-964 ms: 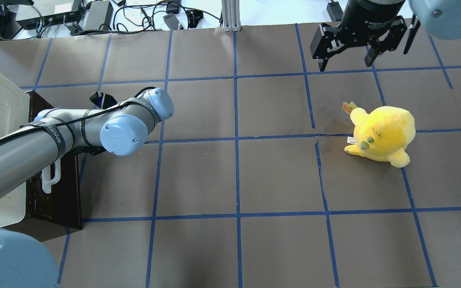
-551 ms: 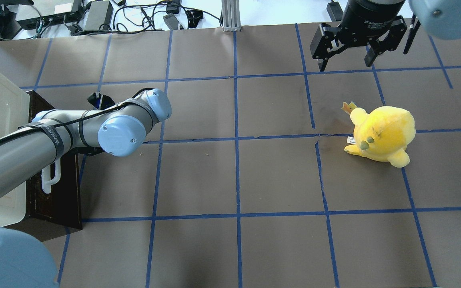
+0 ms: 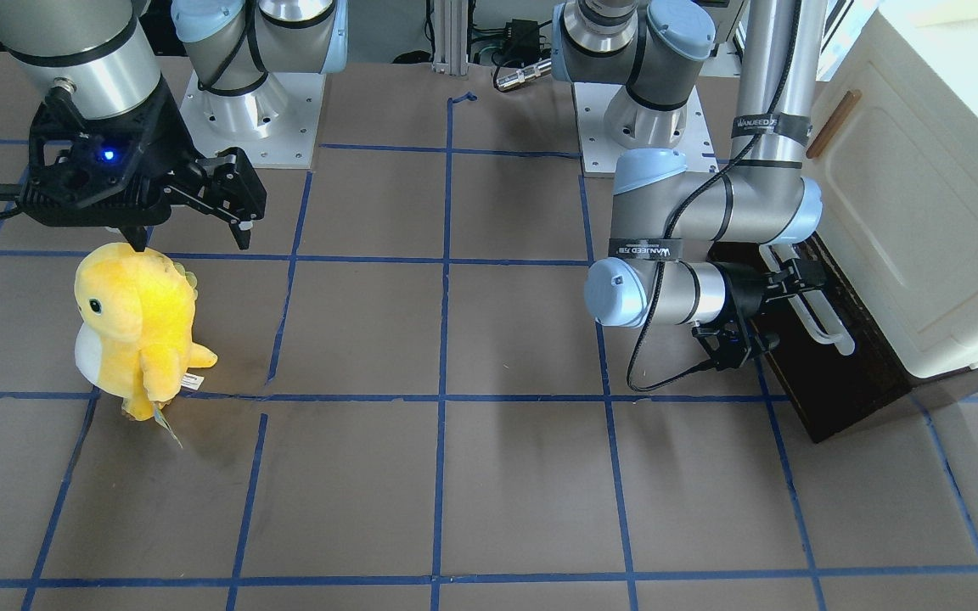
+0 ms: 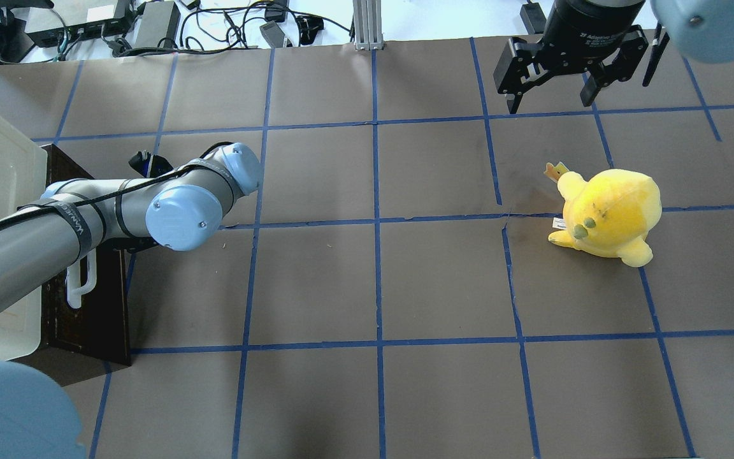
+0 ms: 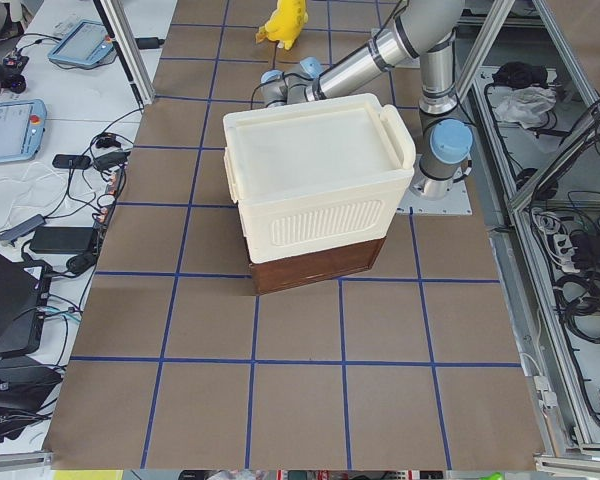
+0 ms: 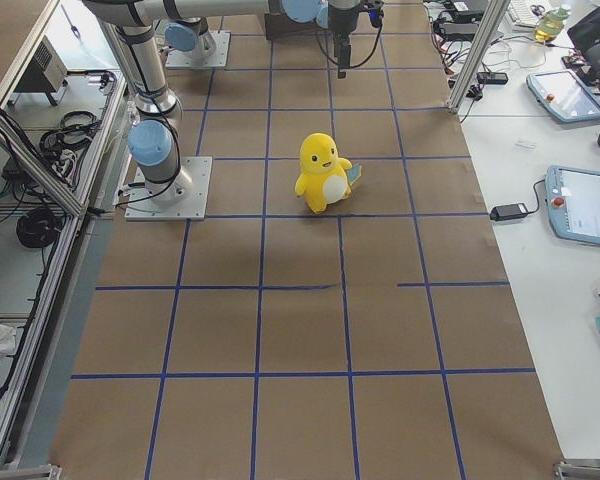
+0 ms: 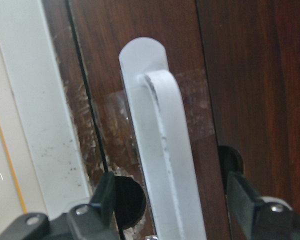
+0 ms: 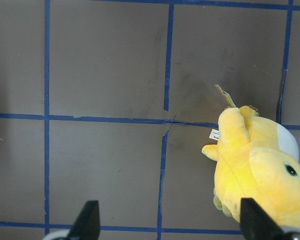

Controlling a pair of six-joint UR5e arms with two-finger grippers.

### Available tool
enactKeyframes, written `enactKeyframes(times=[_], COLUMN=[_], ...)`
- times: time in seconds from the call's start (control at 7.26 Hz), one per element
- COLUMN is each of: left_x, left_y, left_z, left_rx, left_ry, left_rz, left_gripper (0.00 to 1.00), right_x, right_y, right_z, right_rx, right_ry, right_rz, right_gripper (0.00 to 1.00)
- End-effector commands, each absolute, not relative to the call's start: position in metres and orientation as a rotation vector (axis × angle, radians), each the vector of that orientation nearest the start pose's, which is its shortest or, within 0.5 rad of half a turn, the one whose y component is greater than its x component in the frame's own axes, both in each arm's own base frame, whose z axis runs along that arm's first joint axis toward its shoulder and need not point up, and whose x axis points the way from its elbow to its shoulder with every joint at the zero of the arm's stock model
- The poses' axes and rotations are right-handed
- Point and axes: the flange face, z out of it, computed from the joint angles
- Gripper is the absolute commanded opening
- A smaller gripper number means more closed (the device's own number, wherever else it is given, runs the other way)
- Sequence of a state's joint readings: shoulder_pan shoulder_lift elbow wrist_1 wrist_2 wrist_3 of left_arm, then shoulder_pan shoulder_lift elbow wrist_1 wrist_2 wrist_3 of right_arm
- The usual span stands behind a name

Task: Pull drawer sideways
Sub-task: 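Align the left gripper around the white drawer handle and close it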

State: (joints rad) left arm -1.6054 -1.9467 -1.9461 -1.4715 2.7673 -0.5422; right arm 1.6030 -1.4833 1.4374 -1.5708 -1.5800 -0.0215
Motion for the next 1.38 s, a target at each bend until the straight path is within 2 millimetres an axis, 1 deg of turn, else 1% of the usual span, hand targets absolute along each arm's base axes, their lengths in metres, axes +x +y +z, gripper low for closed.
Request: enactKeyframes(times=[0.0,0.14,0.41,0.83,0.96,1.1,1.24], left_x=[-0.058,-0.061,-0.077,-0.073,-0.072,-0.072,-0.072], left_y=[-0.499,-0.499,-0.498,-0.498,-0.499,-0.498,-0.498], left_z=[0.2,0.201,0.203,0.199,0.2,0.2,0.199], left_rx=[-0.05,-0.046,-0.006,-0.015,-0.018,-0.019,-0.02], left_ry=[1.872,1.873,1.873,1.87,1.872,1.872,1.871], left_rz=[0.238,0.233,0.213,0.222,0.222,0.221,0.222], left_gripper=[0.76,0.76,0.76,0.75,0.72,0.71,0.69], right_x=[0.149,0.149,0.149,0.149,0.149,0.149,0.149], right_y=[-0.529,-0.529,-0.529,-0.529,-0.529,-0.529,-0.529], right_z=[0.509,0.509,0.509,0.509,0.509,0.509,0.509], right_rx=[-0.084,-0.084,-0.084,-0.084,-0.084,-0.084,-0.084], right_ry=[3.149,3.149,3.149,3.149,3.149,3.149,3.149], right_rz=[-0.073,-0.073,-0.073,-0.073,-0.073,-0.073,-0.073], right_gripper=[1.0,1.0,1.0,1.0,1.0,1.0,1.0])
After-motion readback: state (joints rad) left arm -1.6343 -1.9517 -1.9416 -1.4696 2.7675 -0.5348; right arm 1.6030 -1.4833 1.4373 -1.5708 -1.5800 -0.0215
